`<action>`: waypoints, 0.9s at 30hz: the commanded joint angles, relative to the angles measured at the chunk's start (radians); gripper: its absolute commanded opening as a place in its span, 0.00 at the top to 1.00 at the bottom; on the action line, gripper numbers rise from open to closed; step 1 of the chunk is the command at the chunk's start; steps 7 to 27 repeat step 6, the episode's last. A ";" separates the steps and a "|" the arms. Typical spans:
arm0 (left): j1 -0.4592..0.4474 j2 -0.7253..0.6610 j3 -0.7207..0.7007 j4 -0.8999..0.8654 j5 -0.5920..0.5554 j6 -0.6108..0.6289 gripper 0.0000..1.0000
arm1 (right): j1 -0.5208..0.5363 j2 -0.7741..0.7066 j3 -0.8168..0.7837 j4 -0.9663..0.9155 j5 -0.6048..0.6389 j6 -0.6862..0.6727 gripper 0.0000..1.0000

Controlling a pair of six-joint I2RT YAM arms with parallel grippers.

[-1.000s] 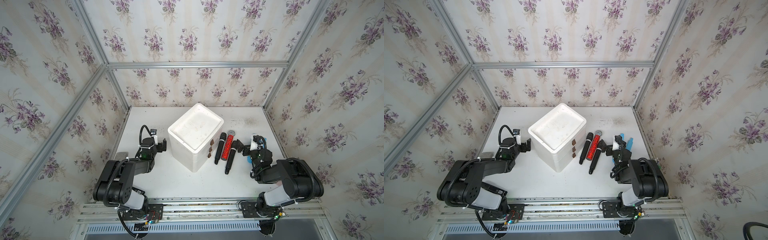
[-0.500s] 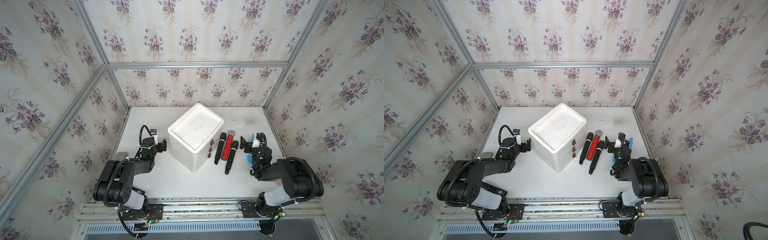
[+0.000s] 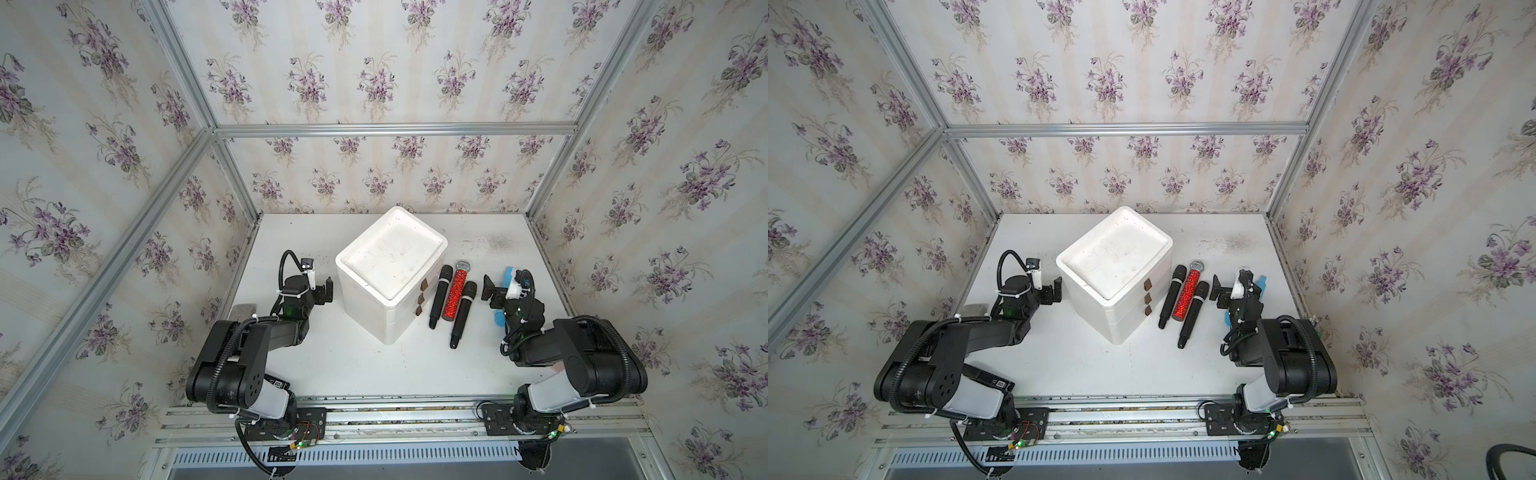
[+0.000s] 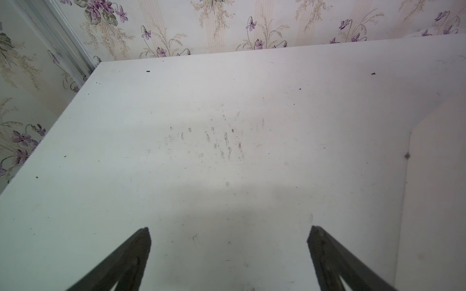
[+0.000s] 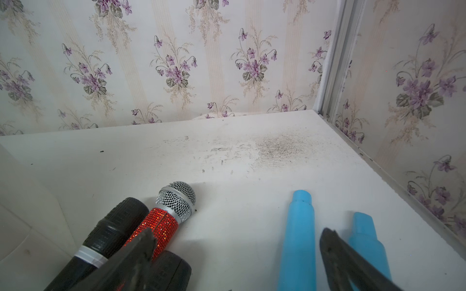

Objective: Take the microphone out of the drawer
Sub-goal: Reset both arms

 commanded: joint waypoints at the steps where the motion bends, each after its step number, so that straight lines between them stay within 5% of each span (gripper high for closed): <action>1: 0.000 0.001 0.001 0.019 -0.008 0.000 0.01 | 0.000 -0.003 -0.001 0.051 0.015 0.004 0.00; 27: 0.000 0.000 0.000 0.019 -0.008 -0.001 0.01 | 0.001 -0.003 -0.001 0.051 0.015 0.004 0.00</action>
